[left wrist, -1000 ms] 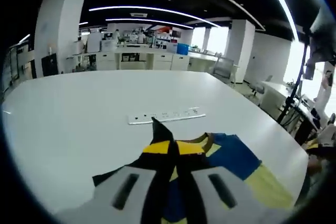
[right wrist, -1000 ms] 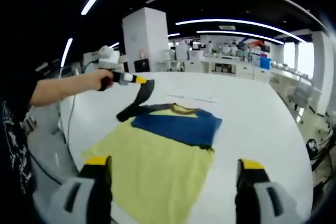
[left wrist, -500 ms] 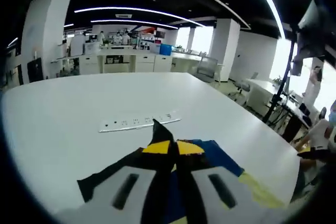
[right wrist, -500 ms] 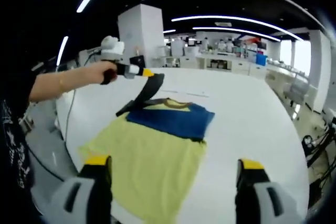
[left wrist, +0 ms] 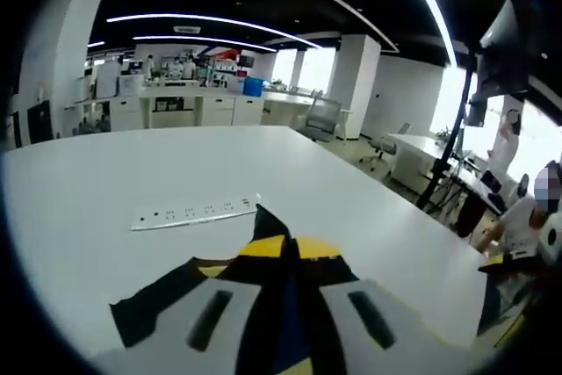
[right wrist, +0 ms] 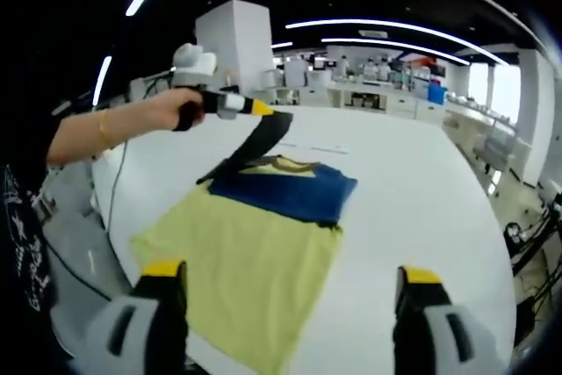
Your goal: Fold the garment on the visible template until the final outline fits inside the template.
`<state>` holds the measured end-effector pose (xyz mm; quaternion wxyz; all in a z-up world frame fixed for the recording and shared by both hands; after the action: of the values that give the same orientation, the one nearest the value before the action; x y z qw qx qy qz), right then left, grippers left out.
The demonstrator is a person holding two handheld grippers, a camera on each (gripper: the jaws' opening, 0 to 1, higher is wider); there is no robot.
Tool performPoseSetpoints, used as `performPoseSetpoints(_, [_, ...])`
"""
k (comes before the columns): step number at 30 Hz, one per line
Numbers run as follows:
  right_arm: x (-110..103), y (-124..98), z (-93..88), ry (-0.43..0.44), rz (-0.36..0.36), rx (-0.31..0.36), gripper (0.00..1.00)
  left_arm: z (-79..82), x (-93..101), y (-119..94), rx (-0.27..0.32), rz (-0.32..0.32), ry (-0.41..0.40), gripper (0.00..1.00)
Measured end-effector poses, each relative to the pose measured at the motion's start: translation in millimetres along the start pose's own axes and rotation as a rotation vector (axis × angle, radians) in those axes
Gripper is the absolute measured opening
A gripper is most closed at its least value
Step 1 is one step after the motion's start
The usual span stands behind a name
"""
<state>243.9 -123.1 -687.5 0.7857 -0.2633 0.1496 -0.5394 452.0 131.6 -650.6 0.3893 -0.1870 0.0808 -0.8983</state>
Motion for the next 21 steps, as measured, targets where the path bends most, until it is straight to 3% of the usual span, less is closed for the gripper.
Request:
performPoseSetpoints(11, [2.9,-1.8,-5.8,0.008,-0.013,-0.017,1.00,1.4,25.8,21.9,0.000,-0.105,0.037,0.00])
performPoseSetpoints(14, [3.4,-1.1,-7.5,0.014,-0.013,-0.022,1.00,-3.8,34.2,27.3,-0.003,-0.155,0.048,0.00])
performPoseSetpoints(21, [1.6,0.9,-9.7,0.019,-0.005,-0.027,1.00,-18.4,48.9,40.4,-0.025,-0.192,0.027,0.00])
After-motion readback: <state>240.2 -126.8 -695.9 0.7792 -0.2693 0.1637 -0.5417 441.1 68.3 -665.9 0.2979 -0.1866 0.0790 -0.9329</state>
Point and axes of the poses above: the point that each gripper's makers call its tool centre point, and the gripper's own axes: y roughly forward along the fingers, x roughly to its right, z roughly out of its top, the point moved 8 cm from there along -y, roughly backward along the fingers, and after that the axes turned 13 degrees about -z, right-handed, at the moved point
